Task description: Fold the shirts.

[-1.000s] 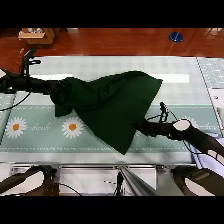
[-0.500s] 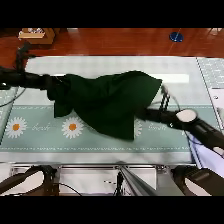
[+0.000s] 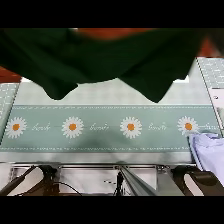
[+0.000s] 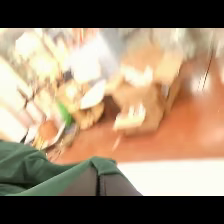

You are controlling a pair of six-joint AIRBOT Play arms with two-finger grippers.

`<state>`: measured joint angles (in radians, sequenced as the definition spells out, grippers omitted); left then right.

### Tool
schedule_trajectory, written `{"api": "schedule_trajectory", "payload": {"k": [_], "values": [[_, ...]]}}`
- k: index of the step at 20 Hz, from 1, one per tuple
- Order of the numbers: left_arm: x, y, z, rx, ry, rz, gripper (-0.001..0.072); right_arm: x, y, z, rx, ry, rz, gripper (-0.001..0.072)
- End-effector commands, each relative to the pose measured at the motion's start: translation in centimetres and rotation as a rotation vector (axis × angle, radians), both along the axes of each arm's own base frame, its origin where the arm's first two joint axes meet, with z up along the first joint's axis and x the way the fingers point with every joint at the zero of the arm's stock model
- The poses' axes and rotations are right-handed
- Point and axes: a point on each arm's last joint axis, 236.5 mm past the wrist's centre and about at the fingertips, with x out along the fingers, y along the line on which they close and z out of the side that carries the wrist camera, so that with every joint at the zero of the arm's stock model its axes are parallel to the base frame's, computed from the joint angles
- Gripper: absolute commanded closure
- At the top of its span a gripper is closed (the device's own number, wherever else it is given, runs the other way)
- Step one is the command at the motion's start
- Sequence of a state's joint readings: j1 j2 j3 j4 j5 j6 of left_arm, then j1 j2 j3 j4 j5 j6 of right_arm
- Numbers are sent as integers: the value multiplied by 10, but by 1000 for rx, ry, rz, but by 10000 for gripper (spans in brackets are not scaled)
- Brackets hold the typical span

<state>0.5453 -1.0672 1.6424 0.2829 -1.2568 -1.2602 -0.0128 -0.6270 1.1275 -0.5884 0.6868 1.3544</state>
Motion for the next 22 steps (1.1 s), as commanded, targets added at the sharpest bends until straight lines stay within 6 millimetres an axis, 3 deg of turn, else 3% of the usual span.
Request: {"api": "schedule_trajectory", "payload": {"k": [1, 4, 6, 8, 11, 13, 15, 18, 22], "values": [[-63, -25, 73, -24, -151, 11, 673, -41, -21, 62, -62, -111, -66, 691], [-110, -50, 94, 41, -221, 57, 674, -63, -26, 81, -148, -124, -103, 691], [-126, -48, 80, 153, -186, 161, 674, -71, -35, 76, -241, -83, -150, 691], [-135, -32, 39, 293, -36, 272, 674, -77, -44, 49, -372, 17, -178, 691], [-150, -9, -10, 411, 164, 347, 674, -85, -66, -17, -540, 272, -188, 691], [-156, -9, -45, 426, 295, 293, 673, -94, -83, -62, -622, 471, -167, 691], [-166, -11, -94, 407, 476, 194, 674, -96, -87, -92, -662, 600, -106, 692], [-166, -11, -156, 311, 640, 118, 675, -77, -79, -131, -670, 690, -7, 692], [-156, -30, -237, 199, 767, -8, 675, -40, -81, -208, -671, 824, 61, 691]]}}
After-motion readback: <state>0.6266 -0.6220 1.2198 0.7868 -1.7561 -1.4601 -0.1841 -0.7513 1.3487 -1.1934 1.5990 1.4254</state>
